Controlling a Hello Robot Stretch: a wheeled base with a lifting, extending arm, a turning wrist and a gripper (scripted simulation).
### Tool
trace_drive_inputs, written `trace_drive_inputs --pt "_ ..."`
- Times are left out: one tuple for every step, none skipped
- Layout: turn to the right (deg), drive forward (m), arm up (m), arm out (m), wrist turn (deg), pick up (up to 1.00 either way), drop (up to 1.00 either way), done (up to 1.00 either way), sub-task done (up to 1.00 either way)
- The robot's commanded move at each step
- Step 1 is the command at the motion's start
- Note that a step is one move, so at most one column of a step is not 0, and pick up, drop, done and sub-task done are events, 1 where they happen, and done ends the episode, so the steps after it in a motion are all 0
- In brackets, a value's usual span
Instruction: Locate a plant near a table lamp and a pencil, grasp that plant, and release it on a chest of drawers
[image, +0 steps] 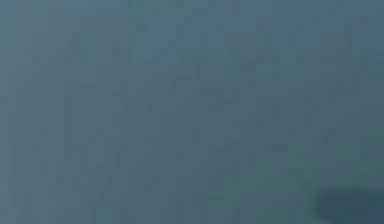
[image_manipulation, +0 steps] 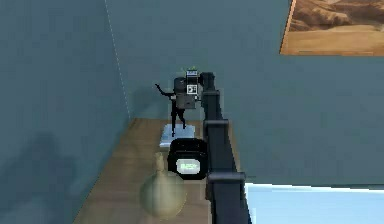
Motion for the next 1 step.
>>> trace_drive_inputs --pt "0.0 0.0 -0.32 0.0 0.0 0.0 0.0 0.0 0.0"
